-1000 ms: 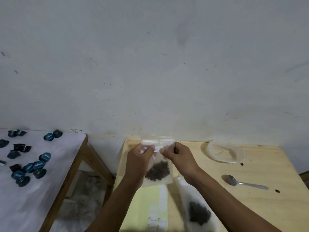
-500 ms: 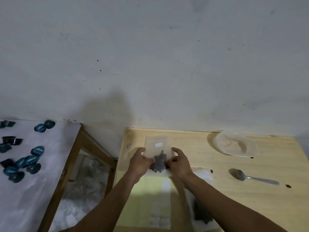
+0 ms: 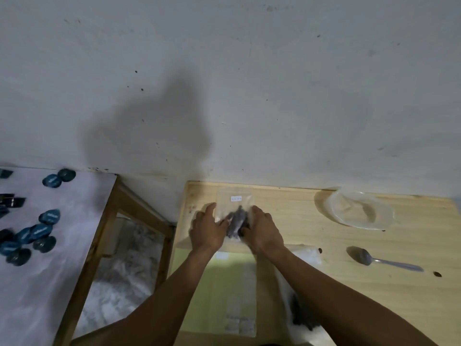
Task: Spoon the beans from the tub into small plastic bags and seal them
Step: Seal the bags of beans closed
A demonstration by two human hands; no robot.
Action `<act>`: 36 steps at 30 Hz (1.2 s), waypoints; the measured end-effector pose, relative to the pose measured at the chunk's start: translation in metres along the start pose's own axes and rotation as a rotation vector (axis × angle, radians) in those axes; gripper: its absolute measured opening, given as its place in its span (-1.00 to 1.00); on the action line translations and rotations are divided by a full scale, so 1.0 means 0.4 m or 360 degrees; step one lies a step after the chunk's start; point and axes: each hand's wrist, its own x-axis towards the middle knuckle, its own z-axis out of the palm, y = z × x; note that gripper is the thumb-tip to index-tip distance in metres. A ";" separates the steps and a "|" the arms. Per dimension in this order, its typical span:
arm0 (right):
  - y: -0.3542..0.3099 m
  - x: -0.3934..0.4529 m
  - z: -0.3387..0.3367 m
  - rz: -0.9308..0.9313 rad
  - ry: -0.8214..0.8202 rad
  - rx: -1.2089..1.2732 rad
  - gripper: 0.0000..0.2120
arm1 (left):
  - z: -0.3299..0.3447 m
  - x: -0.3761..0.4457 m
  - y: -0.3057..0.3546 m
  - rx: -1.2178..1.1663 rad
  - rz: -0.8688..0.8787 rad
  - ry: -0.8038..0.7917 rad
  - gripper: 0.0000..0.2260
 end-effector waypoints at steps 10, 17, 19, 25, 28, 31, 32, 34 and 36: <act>0.142 -0.156 -0.196 0.0014 0.0287 -0.0012 -0.49 | -0.044 -0.118 0.025 -0.0466 0.0288 0.0235 -0.91; 0.311 -0.290 -0.199 0.0332 0.0148 -0.0268 -0.37 | 0.049 -0.321 0.069 -0.0526 -0.0015 -0.1095 -0.62; 0.323 -0.313 -0.176 0.0373 0.0069 -0.0361 -0.43 | 0.065 -0.359 0.083 -0.0511 -0.0021 -0.1183 -0.51; 0.317 -0.351 -0.140 0.0354 0.0097 -0.0465 -0.53 | 0.072 -0.416 0.119 -0.0470 0.0071 -0.1179 -0.93; 0.311 -0.363 -0.132 0.0367 0.0132 -0.0438 -0.59 | 0.078 -0.423 0.116 -0.0317 0.0163 -0.1122 -0.97; 0.296 -0.373 -0.126 0.0320 0.0171 -0.0435 -0.57 | 0.091 -0.415 0.107 -0.0064 0.0259 -0.1114 -0.49; 0.292 -0.374 -0.123 0.0297 0.0216 -0.0392 -0.55 | 0.091 -0.416 0.108 -0.0009 0.0278 -0.1093 -0.39; 0.272 -0.379 -0.127 0.0254 0.0331 -0.0186 -0.53 | 0.075 -0.423 0.119 -0.0050 0.0358 -0.0942 -0.39; 0.246 -0.379 -0.140 0.0188 0.0421 0.0125 -0.65 | 0.054 -0.421 0.132 -0.0232 0.0403 -0.0721 -0.57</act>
